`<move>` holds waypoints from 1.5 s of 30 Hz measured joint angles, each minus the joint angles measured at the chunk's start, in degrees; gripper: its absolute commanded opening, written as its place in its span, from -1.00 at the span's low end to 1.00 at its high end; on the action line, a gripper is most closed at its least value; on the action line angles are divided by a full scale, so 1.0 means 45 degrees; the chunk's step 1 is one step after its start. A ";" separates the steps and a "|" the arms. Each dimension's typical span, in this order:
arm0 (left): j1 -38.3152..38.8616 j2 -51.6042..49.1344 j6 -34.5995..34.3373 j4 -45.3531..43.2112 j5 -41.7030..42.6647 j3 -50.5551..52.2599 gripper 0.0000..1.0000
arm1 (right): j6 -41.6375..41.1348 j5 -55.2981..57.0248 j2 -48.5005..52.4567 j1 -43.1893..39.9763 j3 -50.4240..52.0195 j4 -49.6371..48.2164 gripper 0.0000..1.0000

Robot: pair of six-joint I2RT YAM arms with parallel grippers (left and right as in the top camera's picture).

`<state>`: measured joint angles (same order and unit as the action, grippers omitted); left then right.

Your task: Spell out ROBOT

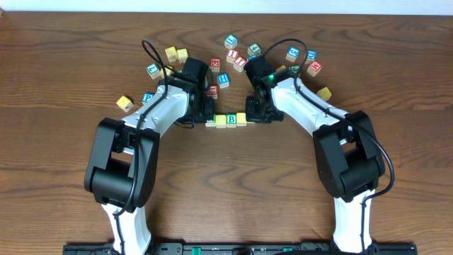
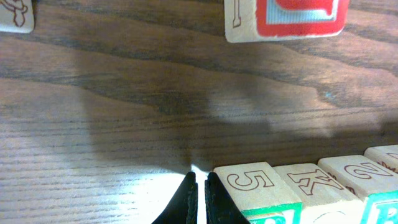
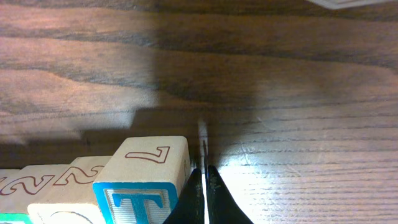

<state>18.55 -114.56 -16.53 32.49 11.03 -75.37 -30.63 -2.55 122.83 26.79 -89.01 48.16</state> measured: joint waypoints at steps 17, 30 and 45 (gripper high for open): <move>0.0427 -0.0058 0.0690 -0.0656 -0.0277 0.0000 -0.85 | 0.0831 -0.0078 0.0000 -0.0525 0.0000 0.0141 -0.93; -0.1433 0.1316 0.1506 0.0597 0.0248 -0.1088 -0.84 | 0.1851 0.0291 0.0000 -0.0816 -0.1787 0.0889 -0.88; -0.3682 0.3682 0.1647 0.1826 -0.0155 -0.2021 -0.85 | 0.2293 -0.0622 0.0000 -0.0369 -0.0578 -0.1642 -0.98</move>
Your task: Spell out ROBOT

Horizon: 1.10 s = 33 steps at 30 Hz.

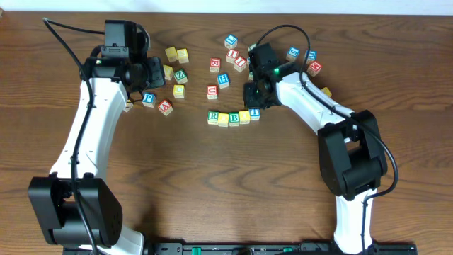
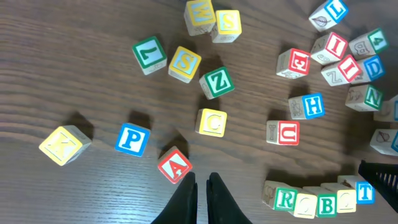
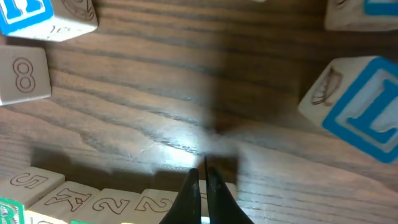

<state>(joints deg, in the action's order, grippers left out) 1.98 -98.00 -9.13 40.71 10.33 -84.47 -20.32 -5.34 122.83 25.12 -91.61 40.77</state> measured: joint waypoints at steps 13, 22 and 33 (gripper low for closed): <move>0.0000 -0.0005 0.0000 0.0049 -0.0044 0.0000 -0.85 | 0.0005 0.0155 0.0000 0.0185 0.0306 -0.0437 -0.97; 0.0000 -0.0005 0.0000 0.0049 -0.0865 0.0000 -0.85 | 0.0583 -0.0223 -0.0005 0.0908 -0.1418 0.0782 -0.97; 0.0000 -0.0005 0.0000 0.0049 -0.1379 0.0000 -0.85 | 0.0272 -0.0724 -0.0005 0.2671 -0.1311 0.3041 -0.98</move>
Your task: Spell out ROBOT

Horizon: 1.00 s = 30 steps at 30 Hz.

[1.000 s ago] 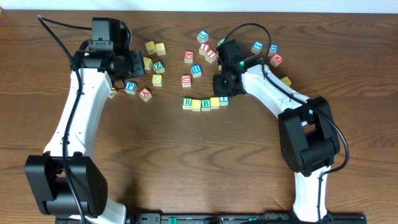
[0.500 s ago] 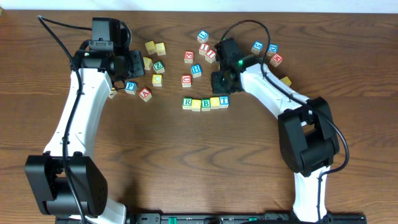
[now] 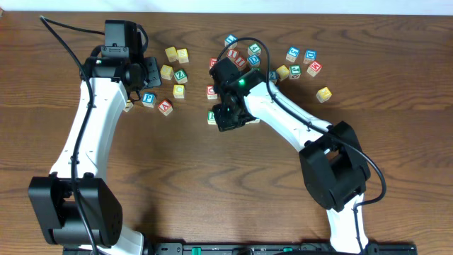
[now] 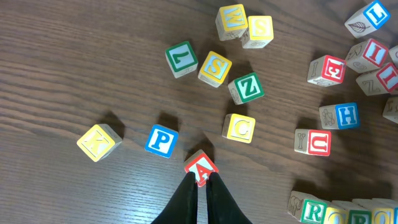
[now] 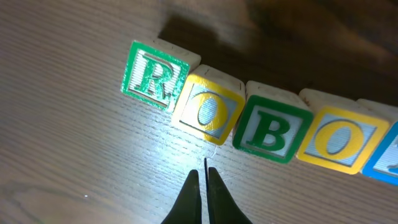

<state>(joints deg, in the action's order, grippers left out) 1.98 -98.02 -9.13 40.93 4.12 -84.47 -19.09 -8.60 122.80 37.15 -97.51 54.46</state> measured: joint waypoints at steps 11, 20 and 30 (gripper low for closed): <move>0.0000 0.0000 0.0000 0.0107 0.0000 0.0000 -0.85 | -0.0680 0.1457 0.0000 0.0204 0.1307 -0.1122 -0.97; -0.0005 0.0000 0.0000 0.0107 0.0000 0.0000 -0.85 | -0.0869 0.2103 0.0000 0.0204 0.1457 -0.1511 -0.97; 0.0000 0.0000 0.0000 0.0282 -0.0005 0.0000 -0.85 | -0.0719 0.0690 0.0000 0.0612 0.1462 -0.1025 -0.92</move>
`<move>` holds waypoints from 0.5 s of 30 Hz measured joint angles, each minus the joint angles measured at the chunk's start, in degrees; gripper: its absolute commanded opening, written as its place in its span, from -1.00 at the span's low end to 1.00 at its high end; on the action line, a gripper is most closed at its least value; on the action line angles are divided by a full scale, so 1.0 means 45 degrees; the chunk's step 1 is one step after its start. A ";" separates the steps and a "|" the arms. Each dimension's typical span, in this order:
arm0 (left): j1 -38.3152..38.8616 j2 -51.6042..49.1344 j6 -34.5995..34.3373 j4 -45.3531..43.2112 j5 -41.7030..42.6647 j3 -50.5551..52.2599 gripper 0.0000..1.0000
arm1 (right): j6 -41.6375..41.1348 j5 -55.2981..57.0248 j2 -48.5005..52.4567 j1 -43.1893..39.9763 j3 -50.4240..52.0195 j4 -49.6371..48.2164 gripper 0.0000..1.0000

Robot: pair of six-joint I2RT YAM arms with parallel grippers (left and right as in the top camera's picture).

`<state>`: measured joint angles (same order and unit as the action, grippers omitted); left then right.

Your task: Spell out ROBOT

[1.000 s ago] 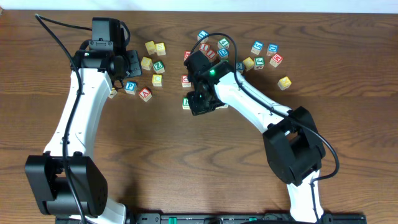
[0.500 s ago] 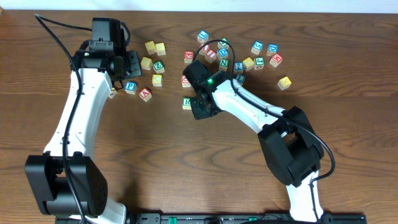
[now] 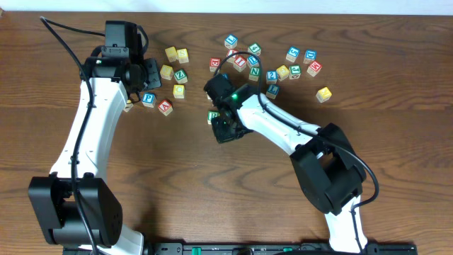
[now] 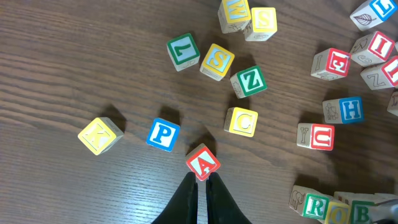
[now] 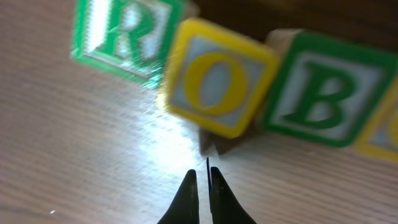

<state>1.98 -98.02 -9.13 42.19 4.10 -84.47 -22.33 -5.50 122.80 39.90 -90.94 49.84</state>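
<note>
The block row reads R (image 5: 124, 34), O (image 5: 214, 78), B (image 5: 326, 90) in the right wrist view, with a second yellow O (image 5: 387, 137) cut off at the right edge; the T is out of view. My right gripper (image 5: 202, 177) is shut and empty, close to the table just in front of the first O. In the overhead view the right arm covers most of the row, and only the green R (image 3: 213, 115) shows beside the right gripper (image 3: 225, 131). My left gripper (image 4: 200, 182) is shut and empty, high over the red A block (image 4: 203, 163).
Loose blocks lie at the back left: yellow K (image 4: 99, 135), blue P (image 4: 163, 134), yellow C (image 4: 242, 121), green Z (image 4: 249, 81), red U (image 4: 316, 136). More blocks cluster at the back right (image 3: 294, 64), and a lone yellow block (image 3: 323, 94) lies further right.
My right gripper has come closer to the row, whose R, O and B now look larger and slightly blurred. It also sits a little further left. The left arm has barely shifted.
First both shut grippers stood at table level, one at each end of the row. Then the left arm was up over the loose blocks at the back left, where it stays. The right gripper was behind the row's right end, then above ROBO, and is now low before the first O.
</note>
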 measured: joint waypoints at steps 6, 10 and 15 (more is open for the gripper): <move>0.0000 0.0000 0.0000 0.0000 0.0000 0.0000 -0.85 | 0.0010 -0.0112 0.0000 0.0243 0.0010 -0.0777 -0.92; 0.0000 0.0000 0.0000 0.0000 0.0000 0.0000 -0.85 | 0.0000 0.0068 0.0000 0.0243 0.0010 -0.1049 -0.93; 0.0000 0.0000 0.0000 0.0000 0.0000 0.0000 -0.85 | -0.0005 0.0559 0.0000 0.0243 0.0010 -0.1103 -0.93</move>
<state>1.98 -98.02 -9.13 42.19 4.10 -84.47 -22.35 -2.98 122.80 40.99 -90.89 44.88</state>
